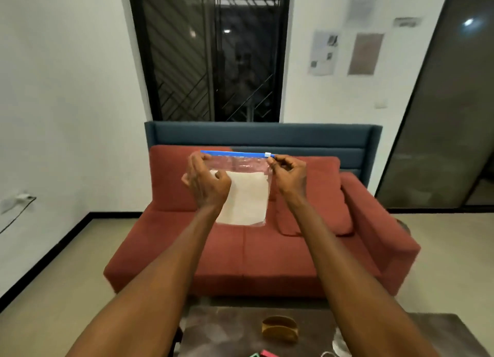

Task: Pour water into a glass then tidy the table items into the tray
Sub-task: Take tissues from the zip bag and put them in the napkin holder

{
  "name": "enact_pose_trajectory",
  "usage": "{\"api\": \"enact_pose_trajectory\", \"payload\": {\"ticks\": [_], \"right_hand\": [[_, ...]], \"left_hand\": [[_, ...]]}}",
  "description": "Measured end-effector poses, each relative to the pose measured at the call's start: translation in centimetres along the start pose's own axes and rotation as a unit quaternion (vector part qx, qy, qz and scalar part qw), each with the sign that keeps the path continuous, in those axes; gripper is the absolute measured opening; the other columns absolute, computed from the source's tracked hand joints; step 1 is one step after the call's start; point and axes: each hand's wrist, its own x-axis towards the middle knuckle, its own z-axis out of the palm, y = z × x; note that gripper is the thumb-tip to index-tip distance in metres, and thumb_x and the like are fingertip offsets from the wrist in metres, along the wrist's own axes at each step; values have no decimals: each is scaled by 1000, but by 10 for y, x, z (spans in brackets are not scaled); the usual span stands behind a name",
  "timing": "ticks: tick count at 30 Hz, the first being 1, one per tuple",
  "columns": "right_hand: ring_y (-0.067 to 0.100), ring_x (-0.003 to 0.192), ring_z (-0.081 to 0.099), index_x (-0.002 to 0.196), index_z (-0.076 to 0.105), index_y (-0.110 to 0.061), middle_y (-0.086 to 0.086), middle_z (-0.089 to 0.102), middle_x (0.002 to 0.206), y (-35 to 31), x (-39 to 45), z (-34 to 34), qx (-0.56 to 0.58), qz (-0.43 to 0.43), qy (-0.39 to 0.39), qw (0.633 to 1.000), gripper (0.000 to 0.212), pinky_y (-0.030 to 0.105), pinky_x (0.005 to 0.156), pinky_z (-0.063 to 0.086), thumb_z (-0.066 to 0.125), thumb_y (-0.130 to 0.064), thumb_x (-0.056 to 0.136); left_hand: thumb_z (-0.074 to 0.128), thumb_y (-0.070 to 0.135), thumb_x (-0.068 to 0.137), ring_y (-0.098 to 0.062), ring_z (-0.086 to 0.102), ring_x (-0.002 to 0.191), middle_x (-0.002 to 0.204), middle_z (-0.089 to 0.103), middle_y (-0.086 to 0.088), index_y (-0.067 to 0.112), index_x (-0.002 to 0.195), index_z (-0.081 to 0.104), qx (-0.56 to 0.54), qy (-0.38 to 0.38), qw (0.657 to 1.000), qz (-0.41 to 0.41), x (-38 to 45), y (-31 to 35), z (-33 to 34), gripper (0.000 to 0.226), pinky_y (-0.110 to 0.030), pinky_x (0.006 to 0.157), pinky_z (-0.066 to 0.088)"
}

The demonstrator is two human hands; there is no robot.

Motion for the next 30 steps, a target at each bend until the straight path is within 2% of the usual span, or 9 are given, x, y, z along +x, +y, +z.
{"api": "enact_pose_trajectory", "payload": {"ticks": [3,6,9,12,15,17,20,24,30], "right_hand": [[-4,58,61,96,76,-3,-2,71,72,-28,18,-37,33,0,29,999,15,17,61,52,76,-1,81],[11,65,64,92,77,-2,4,72,72,-48,27,-70,43,13,43,998,13,28,67,56,78,-1,79],[18,69,68,90,78,-5,3,73,74,-59,34,-92,-4,14,39,999,12,37,74,59,79,-6,78],[20,81,74,94,79,-12,3,77,83,-69,37,-104,-86,2,24,996,15,46,80,61,77,-17,80],[17,83,73,96,80,-19,-1,78,86,-77,35,-106,-150,-27,4,988,16,45,79,60,76,-26,81],[17,83,72,97,80,-20,-1,78,87,-80,35,-105,-169,-28,-2,985,16,44,78,60,73,-24,82],[22,86,73,98,80,-14,5,78,88,-80,32,-104,-142,-15,-16,990,17,44,80,60,73,-16,82],[15,78,71,102,76,-1,6,75,84,-75,23,-97,-43,-8,-40,998,15,34,77,60,69,-5,89],[14,78,73,97,74,-2,6,74,84,-69,20,-88,7,1,5,1000,12,28,74,61,73,-5,86]], "left_hand": [[57,28,73,-19,41,133,145,41,-5,19,114,53,60,-4,993,103,2,61,15,42,-47,105,27],[58,44,80,-19,30,143,156,27,-6,23,121,52,121,13,979,166,4,102,27,47,-54,111,22],[58,41,78,-19,14,149,161,18,-5,25,127,50,157,3,962,225,4,128,36,52,-54,114,9],[57,38,84,-16,31,143,148,45,1,25,126,56,148,-80,943,288,2,147,46,44,-49,115,10],[60,34,90,-15,58,114,113,69,7,26,117,65,87,-190,937,280,-3,159,57,28,-35,102,22],[62,32,91,-14,60,99,102,71,8,27,111,69,50,-220,943,245,-6,162,59,22,-30,90,25],[64,21,89,-16,63,94,95,73,4,21,103,73,5,-240,950,201,-9,164,58,16,-41,95,40],[67,9,86,-19,67,78,85,75,-7,7,93,77,-17,-236,957,170,-2,163,52,12,-45,82,56],[73,11,84,-21,69,73,81,75,-11,3,92,77,-19,-268,951,155,1,162,50,13,-42,75,59]]}}
